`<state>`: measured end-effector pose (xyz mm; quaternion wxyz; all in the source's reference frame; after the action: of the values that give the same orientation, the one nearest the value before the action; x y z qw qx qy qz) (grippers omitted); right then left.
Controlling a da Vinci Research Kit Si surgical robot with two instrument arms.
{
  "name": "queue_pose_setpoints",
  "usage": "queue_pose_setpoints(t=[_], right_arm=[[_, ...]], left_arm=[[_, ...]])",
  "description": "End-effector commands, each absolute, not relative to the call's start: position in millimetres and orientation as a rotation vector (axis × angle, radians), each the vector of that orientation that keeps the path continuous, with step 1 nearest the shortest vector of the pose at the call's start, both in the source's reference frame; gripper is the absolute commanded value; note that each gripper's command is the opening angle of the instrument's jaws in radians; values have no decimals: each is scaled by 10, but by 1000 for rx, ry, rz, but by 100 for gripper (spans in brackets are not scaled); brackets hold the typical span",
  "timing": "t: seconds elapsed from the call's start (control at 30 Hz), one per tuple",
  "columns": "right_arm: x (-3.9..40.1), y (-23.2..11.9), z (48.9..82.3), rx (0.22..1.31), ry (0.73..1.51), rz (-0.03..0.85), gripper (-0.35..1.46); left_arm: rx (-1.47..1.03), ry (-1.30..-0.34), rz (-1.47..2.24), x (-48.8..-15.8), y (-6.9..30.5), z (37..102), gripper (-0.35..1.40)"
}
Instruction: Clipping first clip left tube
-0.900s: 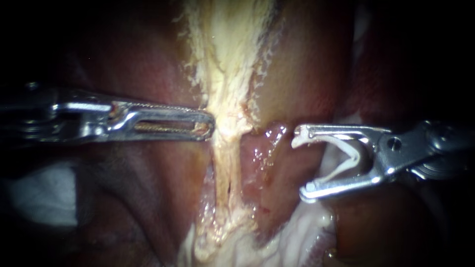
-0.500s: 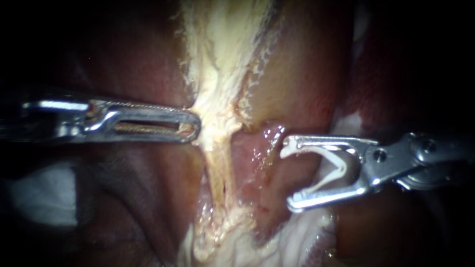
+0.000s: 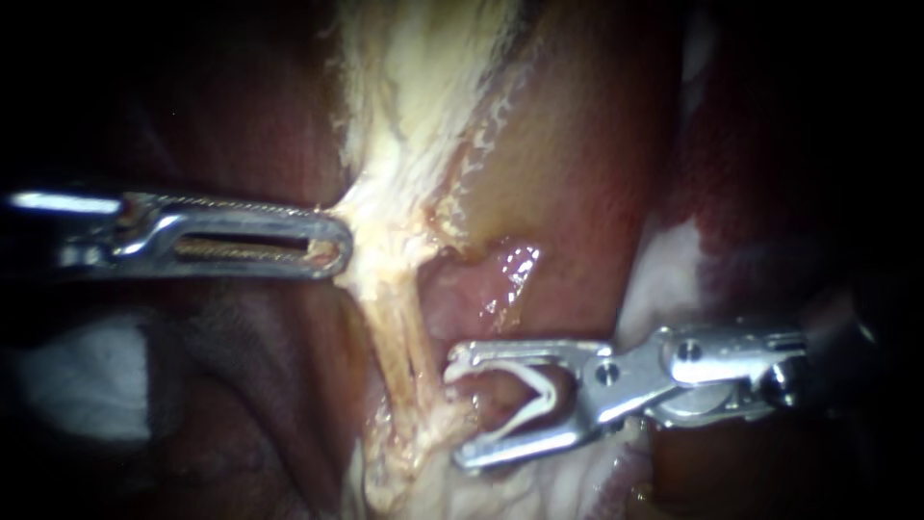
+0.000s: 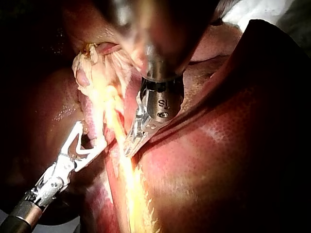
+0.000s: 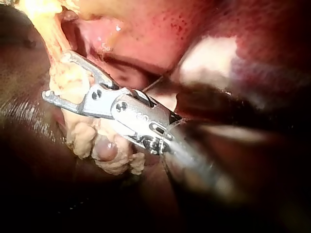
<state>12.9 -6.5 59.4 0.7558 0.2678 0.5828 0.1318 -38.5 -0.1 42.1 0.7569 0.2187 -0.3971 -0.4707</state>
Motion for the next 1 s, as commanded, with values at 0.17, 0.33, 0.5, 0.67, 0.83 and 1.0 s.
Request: queue_pose_setpoints(t=[0.17,0.33,0.5,0.67,0.83,1.0], right_arm=[[142,-70,604,583,1271,281,58],[149,-69,610,585,1270,286,58],[157,-67,614,571,1273,275,58],[161,-64,618,549,1261,251,58],[167,-61,623,517,1251,236,58],[171,-59,626,514,1249,239,58]], left_arm=[[477,-866,-1026,-385,-2,420,-35],[476,-865,-1027,-386,-3,418,-35],[473,-864,-1031,-389,-6,413,-35],[469,-863,-1037,-393,-10,406,-35],[469,-862,-1041,-398,-14,397,-35],[473,-862,-1041,-400,-16,391,-35]])
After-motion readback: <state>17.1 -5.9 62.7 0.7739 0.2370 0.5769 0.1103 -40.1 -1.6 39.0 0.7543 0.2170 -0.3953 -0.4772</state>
